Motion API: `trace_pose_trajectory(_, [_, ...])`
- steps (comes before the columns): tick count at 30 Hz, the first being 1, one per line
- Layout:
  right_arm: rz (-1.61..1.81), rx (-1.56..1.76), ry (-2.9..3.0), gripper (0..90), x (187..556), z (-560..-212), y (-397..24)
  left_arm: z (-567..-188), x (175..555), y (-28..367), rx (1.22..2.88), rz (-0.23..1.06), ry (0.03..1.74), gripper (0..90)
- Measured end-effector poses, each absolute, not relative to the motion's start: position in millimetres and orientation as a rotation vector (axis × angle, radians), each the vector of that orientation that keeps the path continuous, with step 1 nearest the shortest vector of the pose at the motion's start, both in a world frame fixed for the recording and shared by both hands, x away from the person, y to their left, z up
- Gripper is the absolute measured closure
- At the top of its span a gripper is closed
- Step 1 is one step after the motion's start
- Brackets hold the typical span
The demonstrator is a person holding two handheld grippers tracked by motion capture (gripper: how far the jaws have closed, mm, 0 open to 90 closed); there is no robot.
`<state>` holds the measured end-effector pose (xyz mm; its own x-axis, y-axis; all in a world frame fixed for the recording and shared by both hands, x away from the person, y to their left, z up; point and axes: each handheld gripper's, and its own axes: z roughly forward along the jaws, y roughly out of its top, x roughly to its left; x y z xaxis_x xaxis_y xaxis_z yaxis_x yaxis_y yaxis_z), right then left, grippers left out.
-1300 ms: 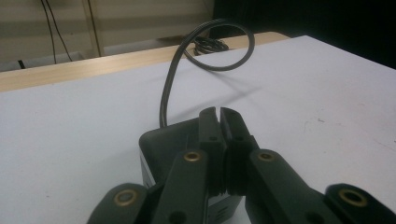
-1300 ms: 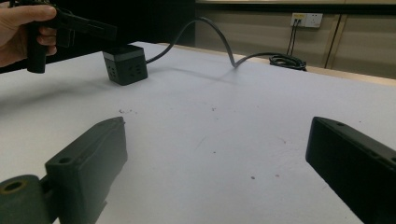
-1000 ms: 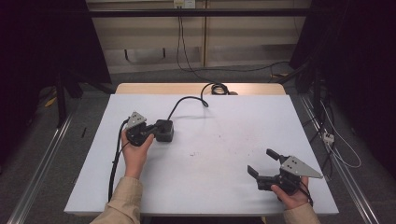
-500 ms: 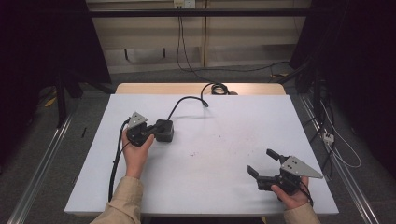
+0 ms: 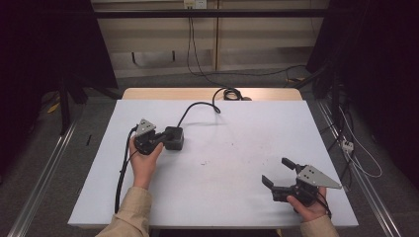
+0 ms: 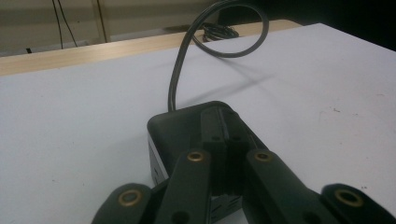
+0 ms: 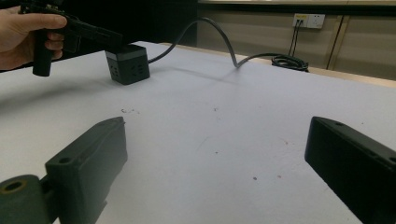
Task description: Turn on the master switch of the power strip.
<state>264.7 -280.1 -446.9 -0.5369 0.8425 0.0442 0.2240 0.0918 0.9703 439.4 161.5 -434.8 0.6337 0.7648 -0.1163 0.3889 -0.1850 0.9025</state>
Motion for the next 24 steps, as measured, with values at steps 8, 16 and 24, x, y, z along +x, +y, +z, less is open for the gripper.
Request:
trace_pose_trajectory(8, [1.470, 1.047, 1.829, 5.3, 264.9, -447.0, -280.1, -434.9, 439.4, 161.3, 1.805, 0.446, 0.924, 90.0])
trace_pose_trajectory(16, [1.470, 1.049, 1.827, 5.3, 264.6, -447.0, -280.1, -434.8, 439.0, 159.5, 1.817, 0.458, 0.924, 90.0])
trace_pose_trajectory(24, [1.470, 1.049, 1.828, 5.3, 264.5, -447.0, -280.1, -434.9, 439.2, 159.7, 1.828, 0.462, 0.917, 90.0])
